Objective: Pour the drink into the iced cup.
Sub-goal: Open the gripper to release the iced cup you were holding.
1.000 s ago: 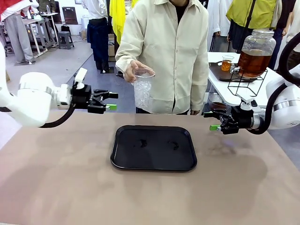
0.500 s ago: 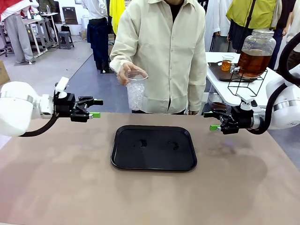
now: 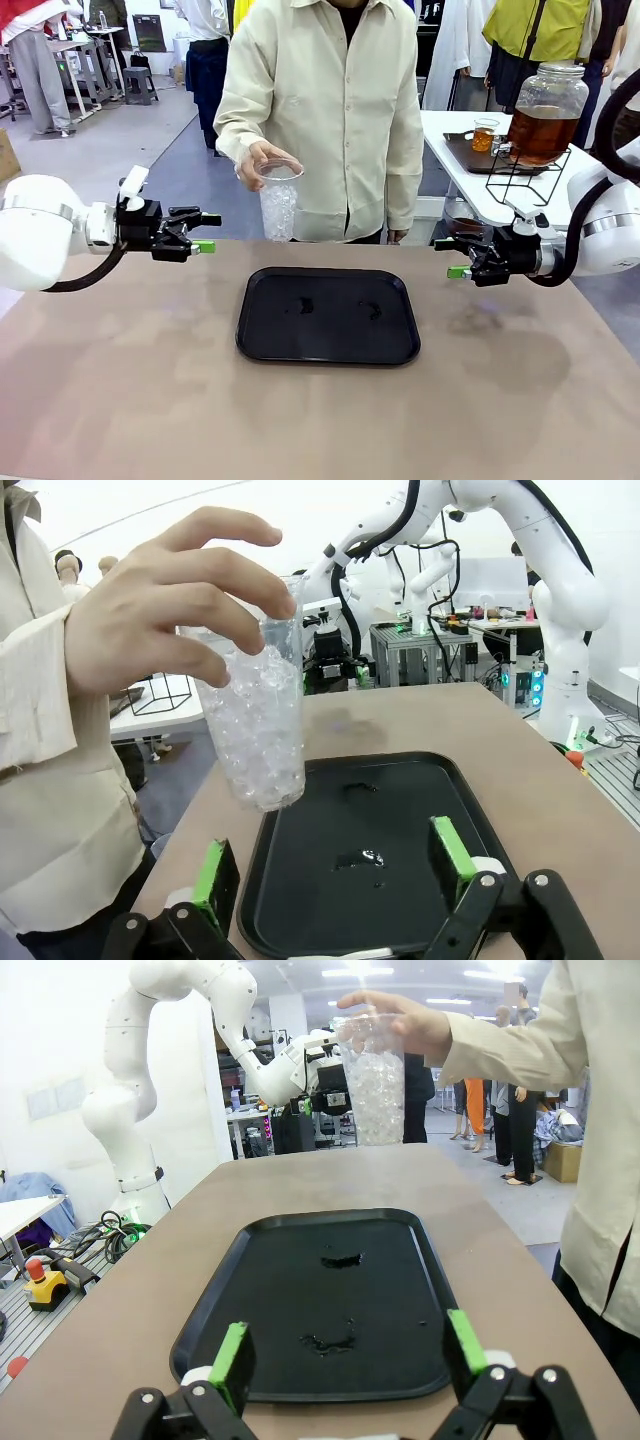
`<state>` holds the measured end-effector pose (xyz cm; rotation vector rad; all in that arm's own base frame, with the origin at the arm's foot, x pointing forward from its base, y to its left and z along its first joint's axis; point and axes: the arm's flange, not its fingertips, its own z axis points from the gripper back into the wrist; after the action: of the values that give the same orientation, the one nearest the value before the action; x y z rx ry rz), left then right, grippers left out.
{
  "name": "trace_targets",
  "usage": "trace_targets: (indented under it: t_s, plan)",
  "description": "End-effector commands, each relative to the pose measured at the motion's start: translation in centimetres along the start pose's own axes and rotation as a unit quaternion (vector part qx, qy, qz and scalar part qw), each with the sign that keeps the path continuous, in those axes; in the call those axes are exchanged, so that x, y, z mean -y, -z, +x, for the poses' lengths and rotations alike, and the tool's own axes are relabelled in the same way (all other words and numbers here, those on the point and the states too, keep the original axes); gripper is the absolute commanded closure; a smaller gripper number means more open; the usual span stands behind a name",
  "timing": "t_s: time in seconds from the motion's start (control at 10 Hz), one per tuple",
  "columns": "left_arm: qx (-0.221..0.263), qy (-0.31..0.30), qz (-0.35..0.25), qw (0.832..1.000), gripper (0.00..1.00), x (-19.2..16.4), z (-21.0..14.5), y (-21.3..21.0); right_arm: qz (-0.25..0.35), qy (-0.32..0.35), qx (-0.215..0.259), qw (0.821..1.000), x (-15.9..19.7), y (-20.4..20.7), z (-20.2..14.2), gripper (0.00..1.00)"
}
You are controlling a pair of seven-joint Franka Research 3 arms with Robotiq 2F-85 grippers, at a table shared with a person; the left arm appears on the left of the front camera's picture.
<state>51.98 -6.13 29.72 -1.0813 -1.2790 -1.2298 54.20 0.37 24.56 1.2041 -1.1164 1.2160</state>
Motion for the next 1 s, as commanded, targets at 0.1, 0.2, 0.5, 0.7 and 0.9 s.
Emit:
trace_targets:
  t_s: [0.1, 0.2, 0.5, 0.7, 0.9]
  plan:
    - [0.001, 0.002, 0.003, 1.000, 0.00, -0.02, 0.42, 0.06, 0.001, 0.002, -0.002, 1.000, 0.03, 0.15, 0.26, 0.00]
    - [0.001, 0.002, 0.003, 1.000, 0.00, -0.02, 0.42, 0.06, 0.001, 0.002, -0.002, 1.000, 0.03, 0.15, 0.26, 0.00]
    - [0.001, 0.002, 0.003, 1.000, 0.00, -0.02, 0.42, 0.06, 0.001, 0.002, -0.002, 1.000, 0.03, 0.15, 0.26, 0.00]
    - [0.001, 0.002, 0.003, 1.000, 0.00, -0.02, 0.42, 0.06, 0.001, 0.002, -0.002, 1.000, 0.03, 0.15, 0.26, 0.00]
    - [0.001, 0.002, 0.003, 1.000, 0.00, -0.02, 0.42, 0.06, 0.001, 0.002, -0.002, 1.000, 0.03, 0.15, 0.26, 0.00]
